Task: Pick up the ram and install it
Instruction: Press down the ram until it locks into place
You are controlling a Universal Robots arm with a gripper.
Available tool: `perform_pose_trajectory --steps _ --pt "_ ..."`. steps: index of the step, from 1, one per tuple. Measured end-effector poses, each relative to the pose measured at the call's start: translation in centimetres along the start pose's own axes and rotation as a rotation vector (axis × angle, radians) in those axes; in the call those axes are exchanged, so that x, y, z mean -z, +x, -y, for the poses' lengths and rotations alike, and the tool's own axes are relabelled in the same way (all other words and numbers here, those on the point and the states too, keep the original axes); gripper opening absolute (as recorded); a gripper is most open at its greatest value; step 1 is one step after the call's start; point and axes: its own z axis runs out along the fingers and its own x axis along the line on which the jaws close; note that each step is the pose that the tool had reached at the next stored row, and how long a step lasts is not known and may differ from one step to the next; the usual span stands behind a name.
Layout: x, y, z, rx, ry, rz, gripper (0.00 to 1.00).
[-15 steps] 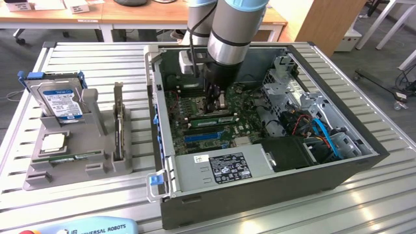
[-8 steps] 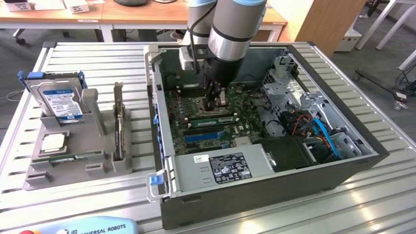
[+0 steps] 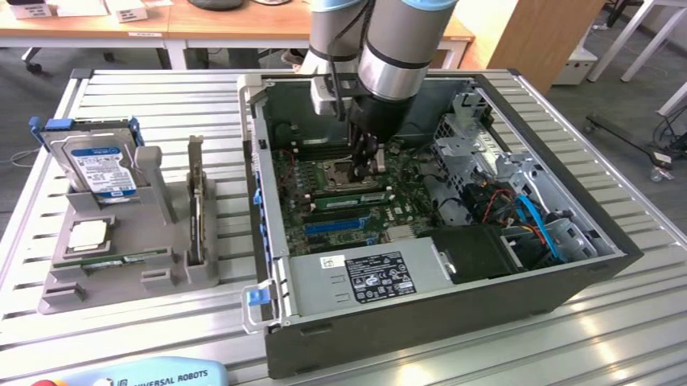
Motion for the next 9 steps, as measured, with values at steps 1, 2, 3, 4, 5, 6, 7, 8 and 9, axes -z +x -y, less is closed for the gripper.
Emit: perform_pose_trajectory --steps 1,2,3,4,5,6,7,8,9 --pt "0.01 0.0 0.27 0.000 -0.0003 -0.0001 0.10" --pt "0.03 0.0 0.53 0.000 -0.0004 -0.0001 0.10" --pt "0.04 0.0 0.78 0.000 -0.0005 -0.0001 0.10" --pt "0.05 0.0 1.03 0.000 -0.0004 -0.0001 0.10" --pt "0.06 0.0 1.25 0.000 -0.0005 -0.0001 0.10" --pt "0.06 0.0 1.41 0.000 -0.0005 -0.0001 0.10" --pt "0.07 0.0 1.48 0.000 -0.0005 -0.0001 0.10" --pt "0.07 0.0 1.49 0.000 -0.0004 -0.0001 0.10" --pt "0.07 0.0 1.49 0.000 -0.0005 -0.0001 0.10"
